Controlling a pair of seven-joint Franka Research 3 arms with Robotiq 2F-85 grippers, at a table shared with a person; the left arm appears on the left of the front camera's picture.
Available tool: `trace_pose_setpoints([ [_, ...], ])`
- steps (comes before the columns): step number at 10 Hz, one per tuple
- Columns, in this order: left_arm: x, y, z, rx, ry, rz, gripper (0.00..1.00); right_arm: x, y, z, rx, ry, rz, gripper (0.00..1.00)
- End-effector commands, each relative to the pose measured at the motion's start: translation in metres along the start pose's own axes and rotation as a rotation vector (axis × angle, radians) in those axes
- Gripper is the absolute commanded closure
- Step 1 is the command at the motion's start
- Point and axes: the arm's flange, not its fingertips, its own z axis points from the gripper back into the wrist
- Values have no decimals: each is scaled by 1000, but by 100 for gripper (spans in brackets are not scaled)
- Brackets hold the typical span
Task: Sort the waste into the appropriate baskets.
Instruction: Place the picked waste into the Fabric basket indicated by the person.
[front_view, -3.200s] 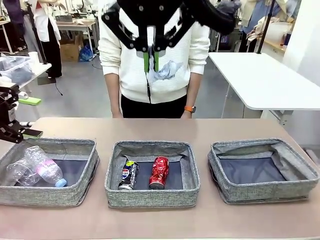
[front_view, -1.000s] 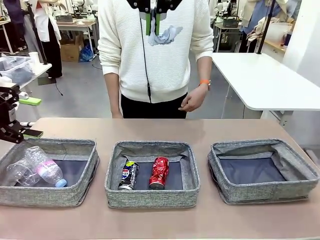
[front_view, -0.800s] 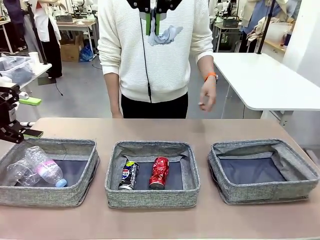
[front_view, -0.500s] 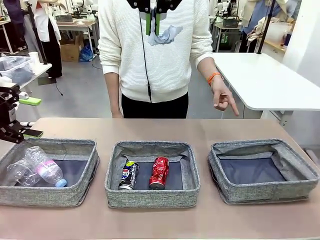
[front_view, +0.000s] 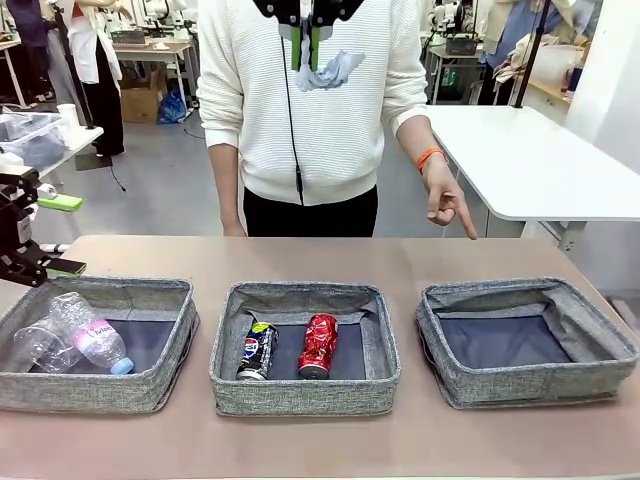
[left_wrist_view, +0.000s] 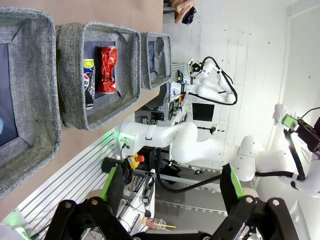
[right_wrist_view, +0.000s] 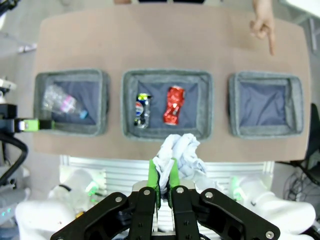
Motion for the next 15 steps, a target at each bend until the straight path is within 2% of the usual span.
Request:
trace_pose_setpoints([
  [1,-4,-1,1,0,9,-6,0,0,0,0,0,0,0,92],
  [2,-4,-1,1,0,9,-6,0,26,-21,-22,-58,9,2,92],
  [3,-4,-1,1,0,9,-6,0,63,-56,-57,-78,93,-44,92],
  [5,-4,-1,1,0,9,-6,0,122,-146,-151,-5,245,-166,92],
  [7,-4,-1,1,0,9,-6,0,137,-214,-218,50,345,-242,92],
  [8,-4,-1,1,0,9,-6,0,139,-243,-237,17,441,-269,92],
  [9,-4,-1,1,0,9,-6,0,134,-273,-249,-62,565,-236,92],
  [10,-4,-1,1,0,9,-6,0,127,-295,-254,-48,510,-263,92],
  [11,-4,-1,1,0,9,-6,0,116,-311,-266,-89,422,-257,92],
  [12,-4,-1,1,0,9,-6,0,106,-322,-280,-50,397,-240,92],
  [13,-4,-1,1,0,9,-6,0,99,-333,-293,35,395,-221,92],
  [15,-4,-1,1,0,9,-6,0,86,-350,-323,65,458,-193,92],
])
